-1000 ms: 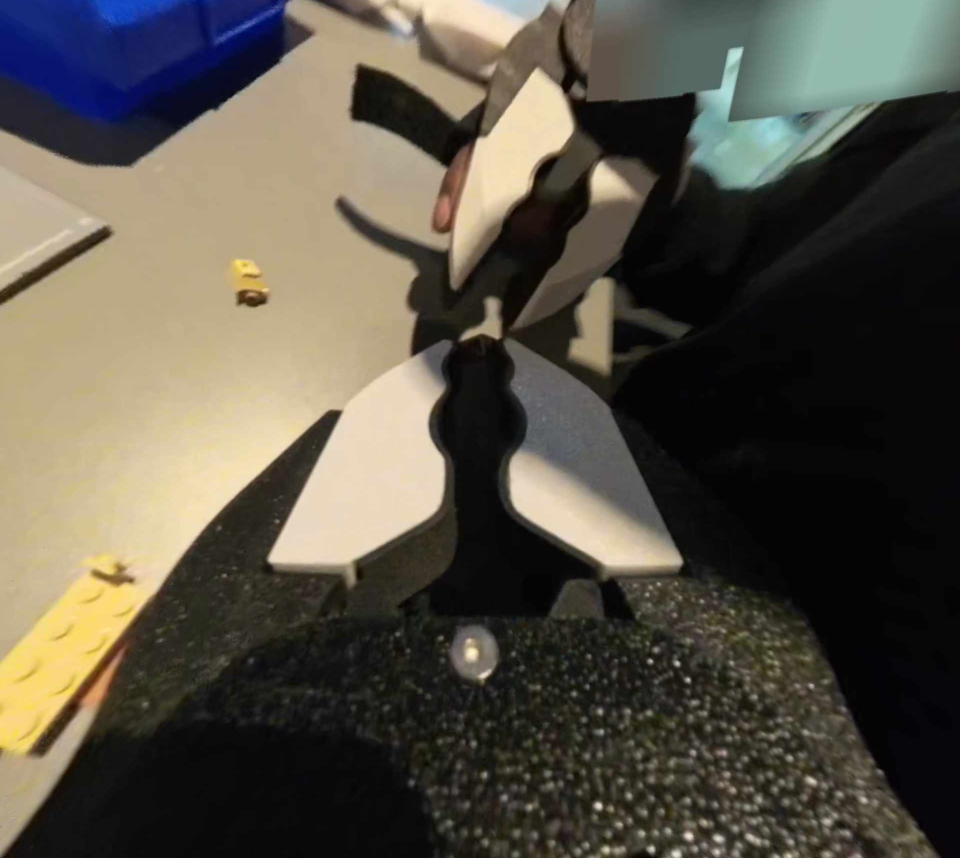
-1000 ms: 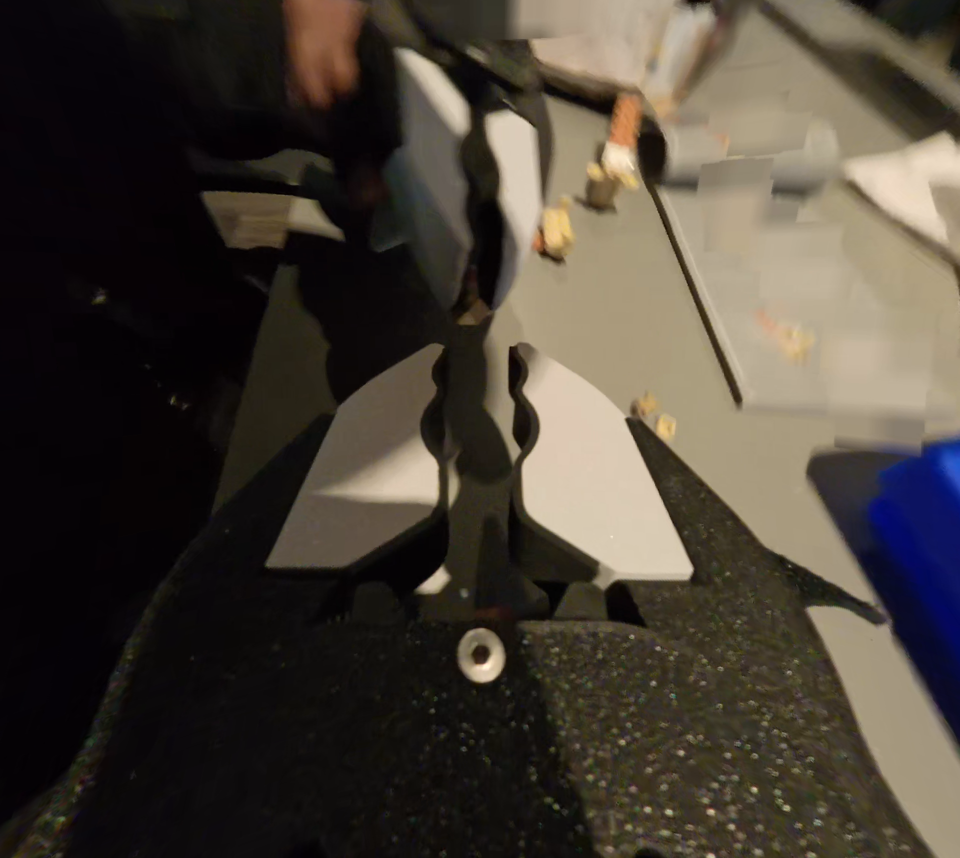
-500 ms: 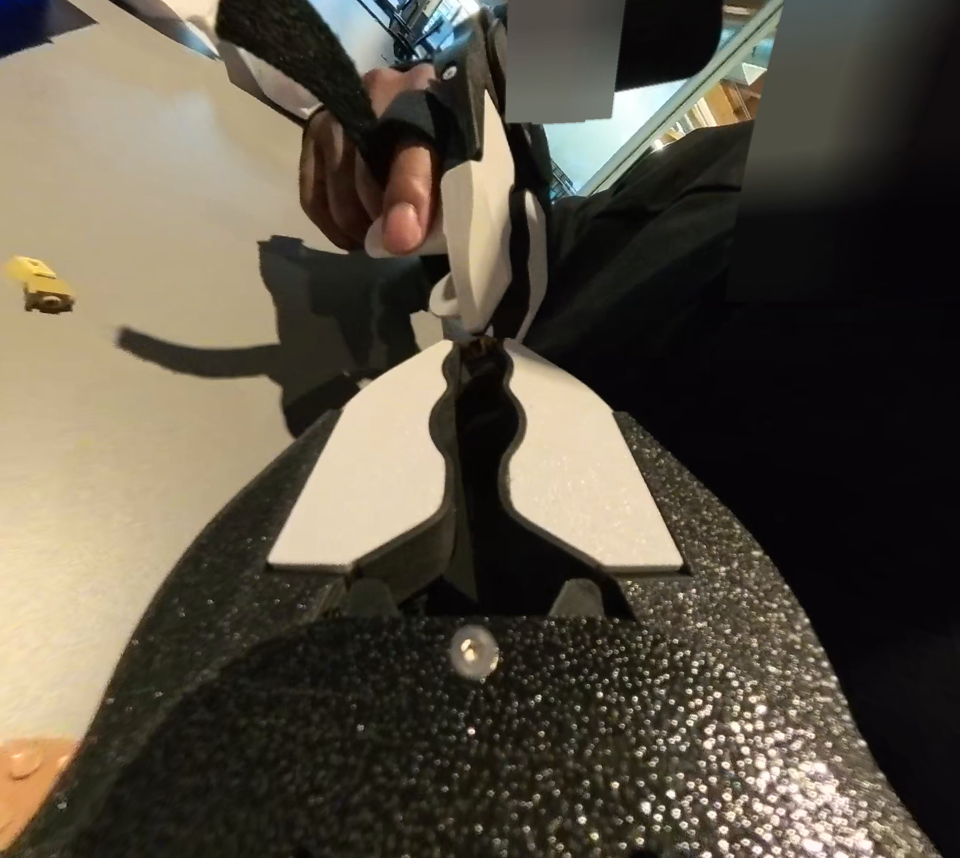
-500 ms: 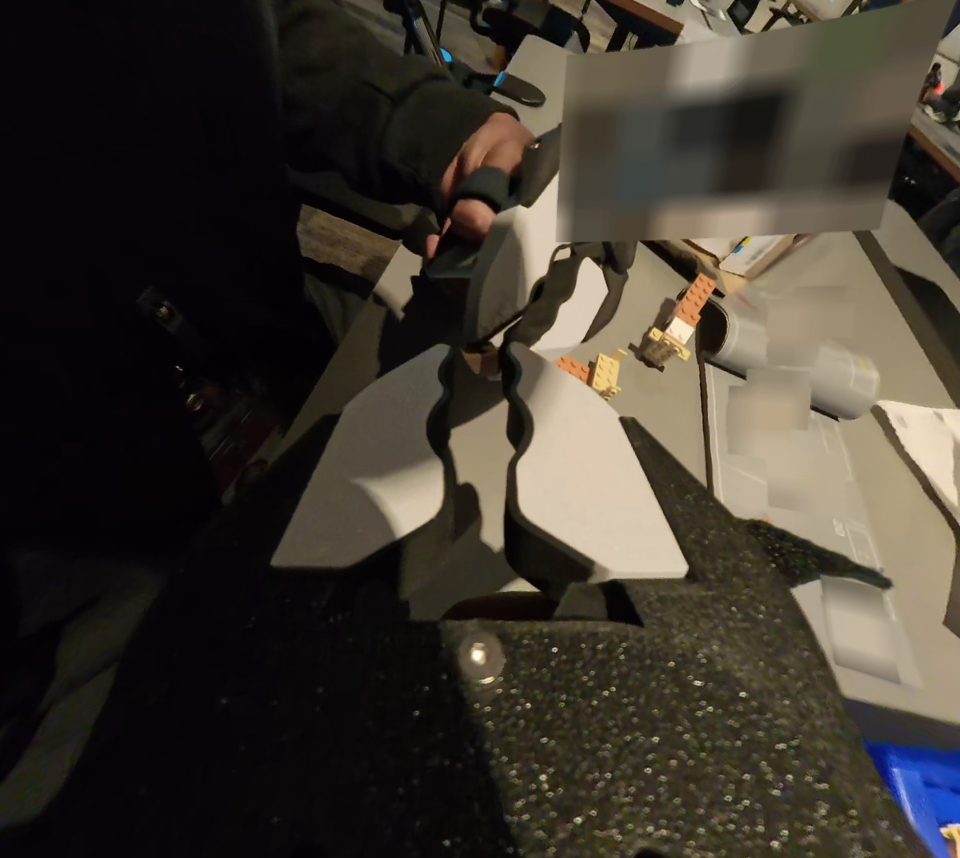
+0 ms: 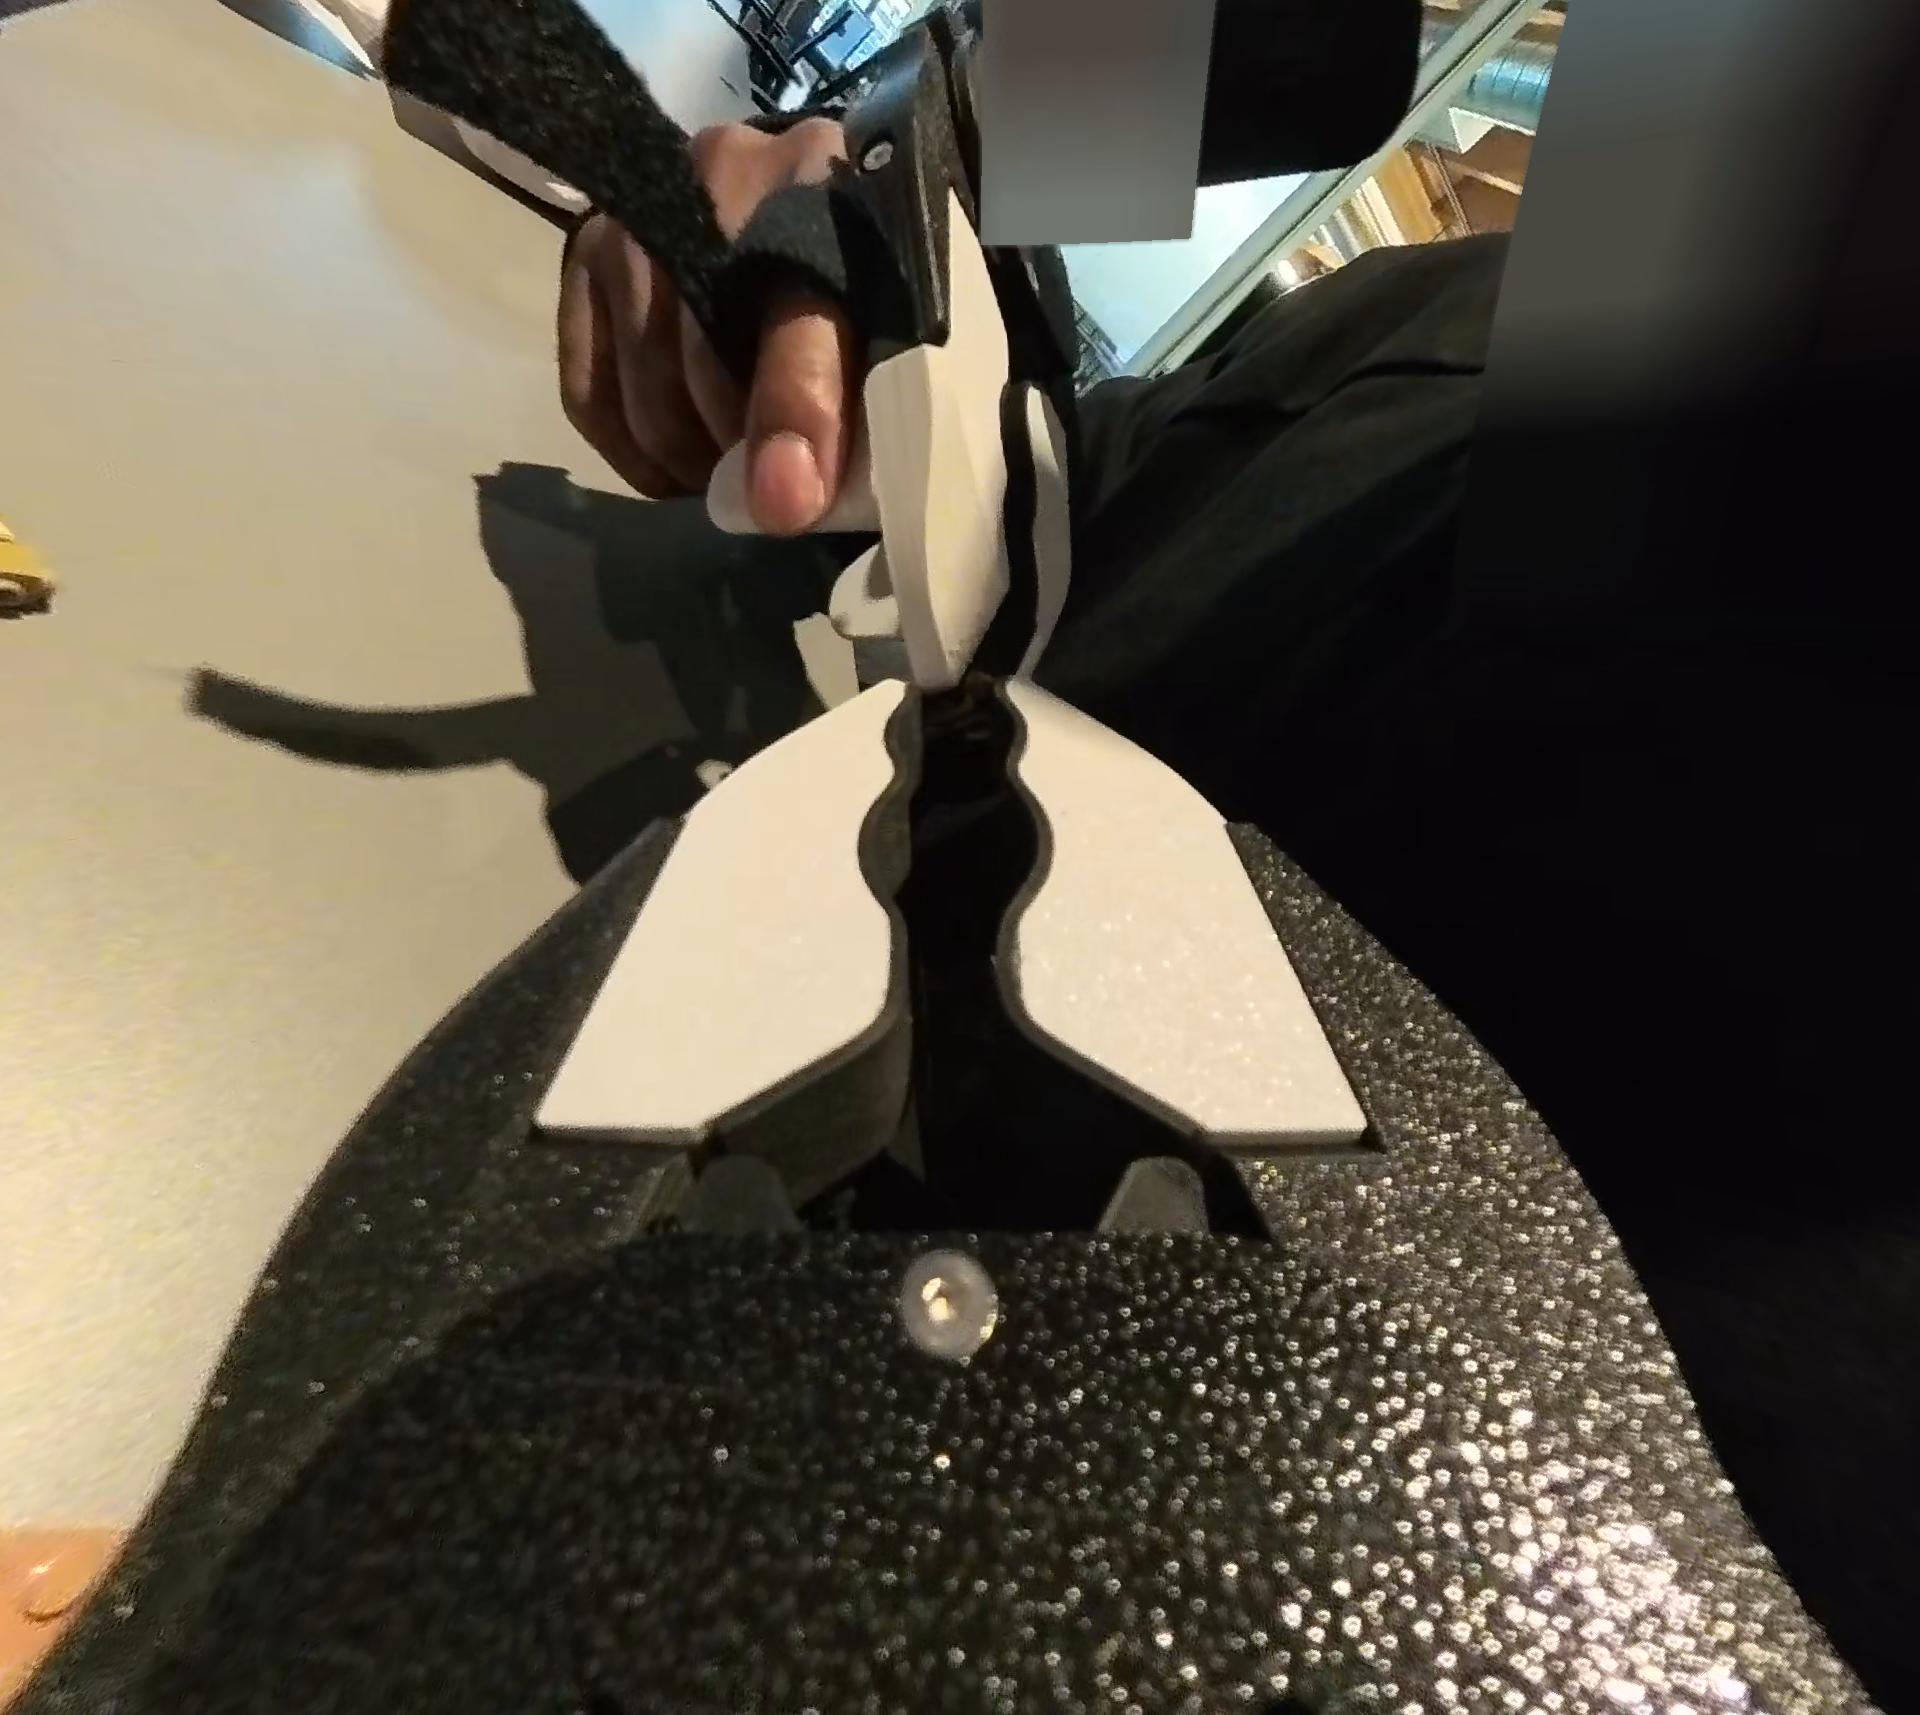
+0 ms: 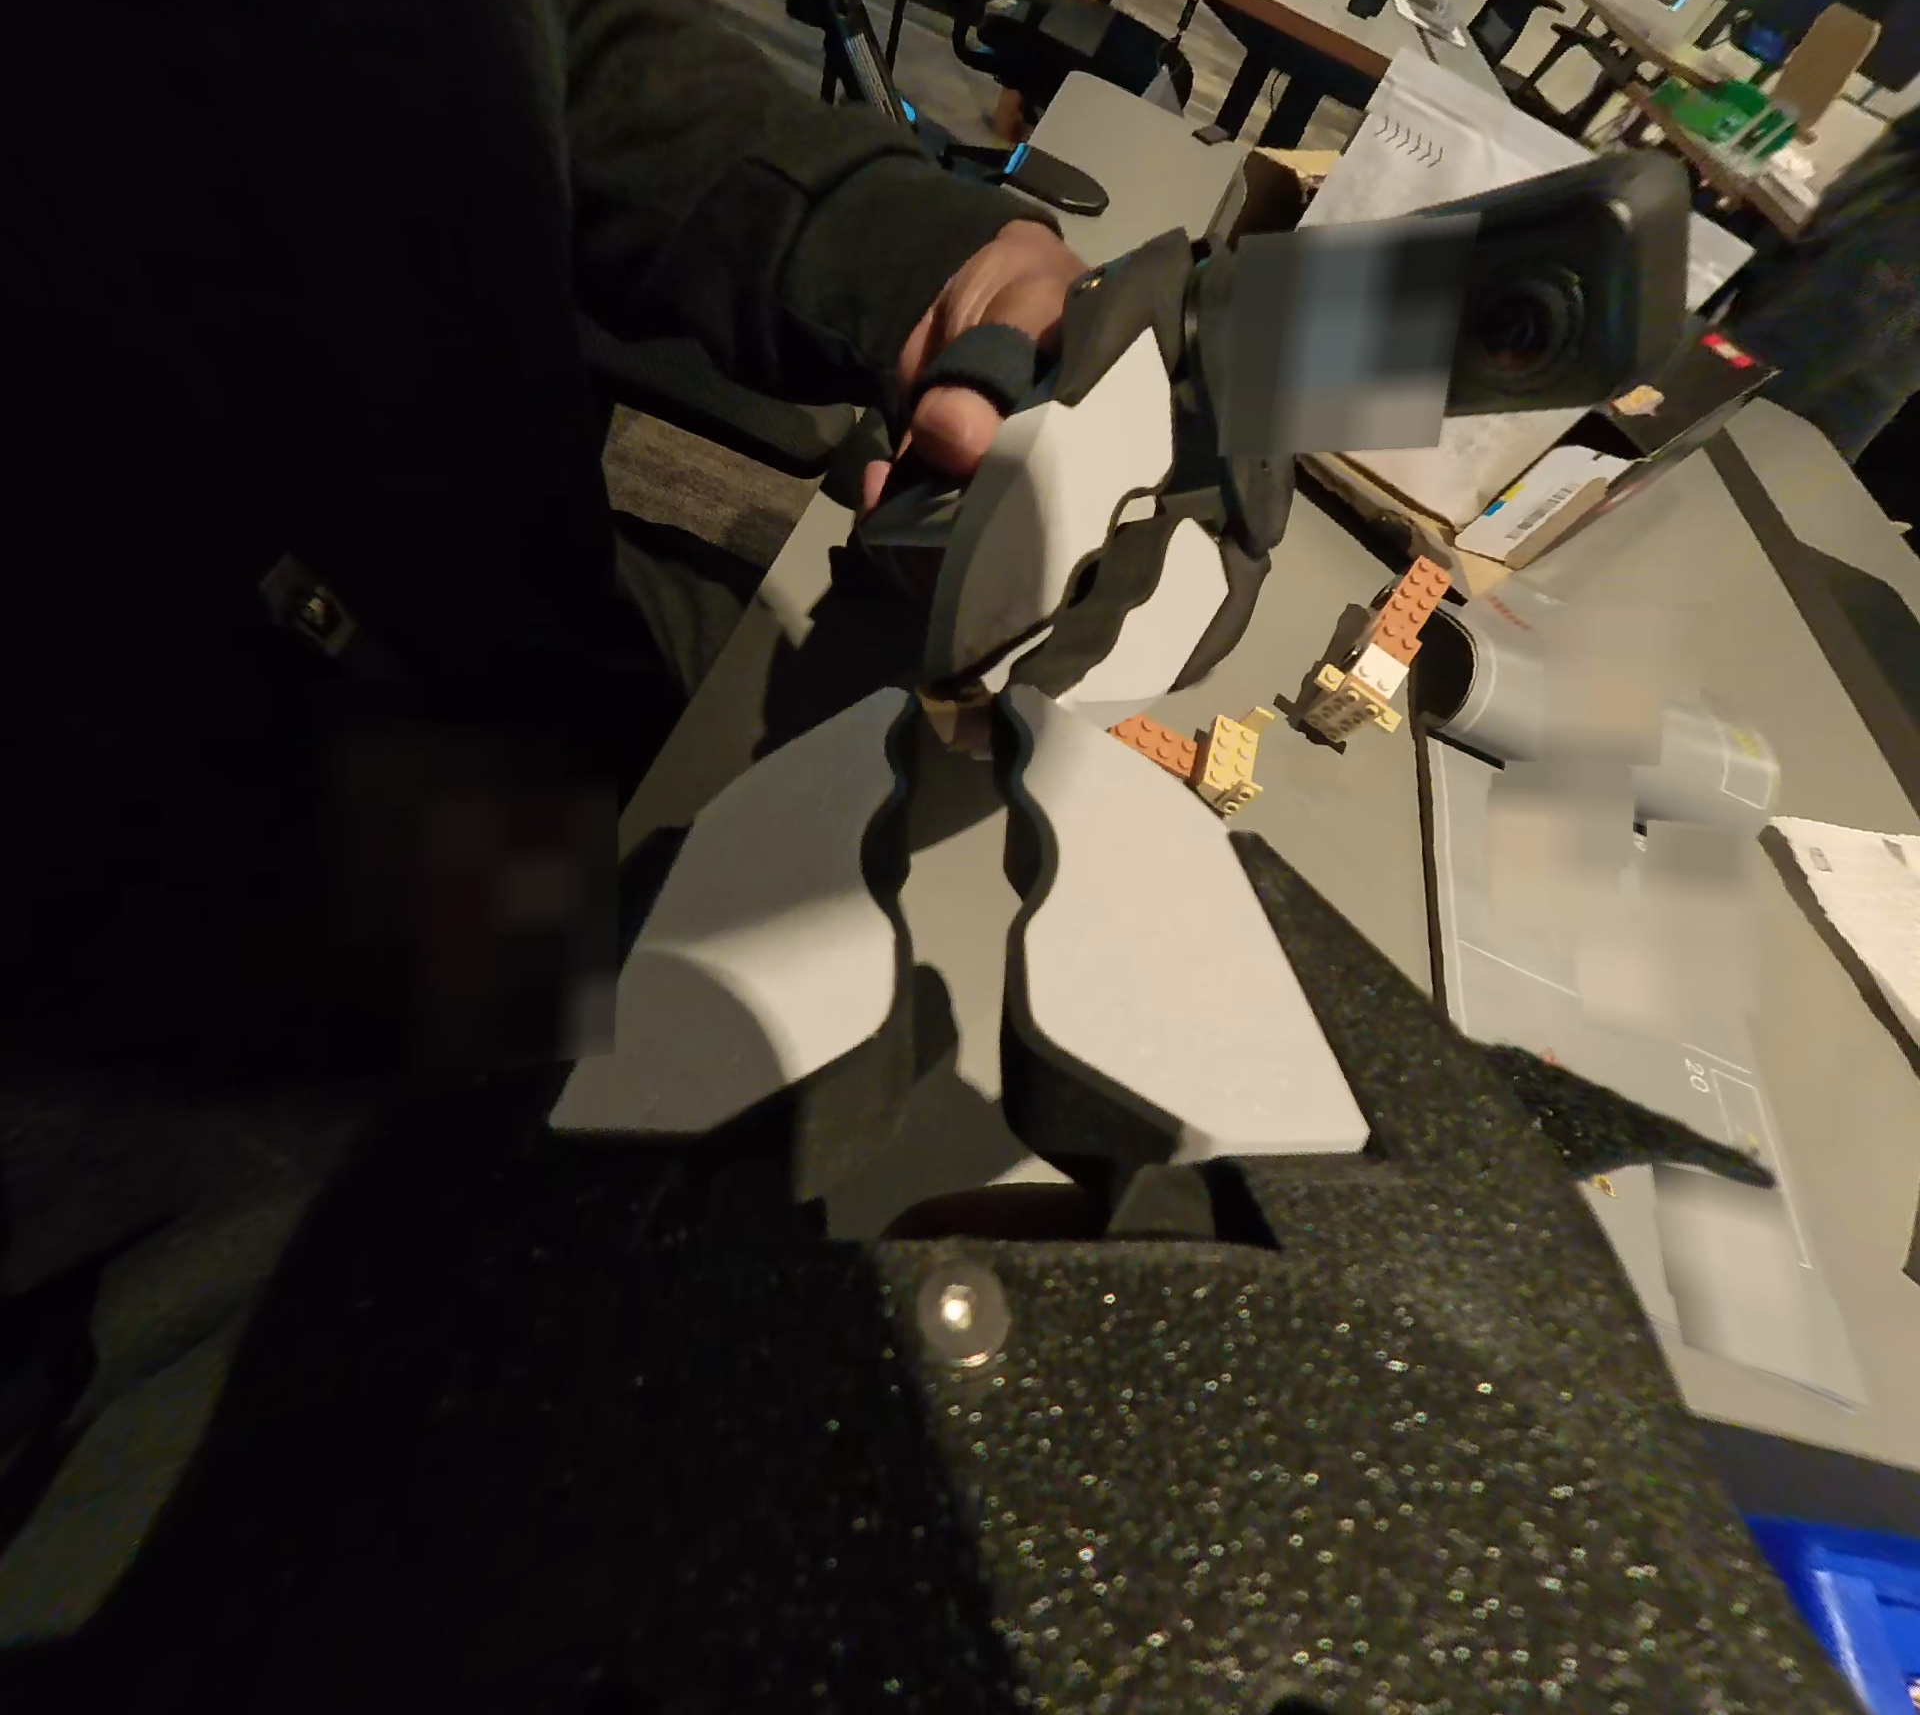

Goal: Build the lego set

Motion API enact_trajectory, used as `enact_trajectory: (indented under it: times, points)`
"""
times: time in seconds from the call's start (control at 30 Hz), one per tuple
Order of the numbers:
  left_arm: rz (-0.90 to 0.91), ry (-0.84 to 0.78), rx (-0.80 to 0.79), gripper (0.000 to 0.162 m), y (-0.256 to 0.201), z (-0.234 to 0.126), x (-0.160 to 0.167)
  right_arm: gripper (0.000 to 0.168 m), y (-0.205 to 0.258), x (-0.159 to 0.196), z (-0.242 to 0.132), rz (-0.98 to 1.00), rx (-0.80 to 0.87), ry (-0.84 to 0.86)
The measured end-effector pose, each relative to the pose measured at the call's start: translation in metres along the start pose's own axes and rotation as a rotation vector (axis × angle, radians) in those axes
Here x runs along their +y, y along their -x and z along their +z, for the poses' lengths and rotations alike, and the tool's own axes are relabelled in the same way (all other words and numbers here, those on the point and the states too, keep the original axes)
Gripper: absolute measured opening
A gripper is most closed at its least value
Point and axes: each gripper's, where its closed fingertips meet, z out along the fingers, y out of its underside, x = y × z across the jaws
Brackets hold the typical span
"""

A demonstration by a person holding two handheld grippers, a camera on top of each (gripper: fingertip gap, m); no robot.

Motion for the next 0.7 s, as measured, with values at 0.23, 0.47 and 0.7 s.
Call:
enact_trajectory:
  times: [0.23,0.47,0.7]
  points:
    - [-0.017,-0.07,-0.08,0.014,0.007,-0.005,-0.009,0.012,-0.007,0.001,-0.003,0.083,0.042,-0.039]
    - [0.295,-0.143,-0.321,0.011,0.007,-0.017,-0.022,0.012,-0.018,-0.011,-0.017,0.344,0.054,-0.258]
    - [0.376,-0.193,-0.375,0.005,0.004,-0.007,-0.034,0.011,-0.03,-0.024,-0.033,0.566,0.006,-0.508]
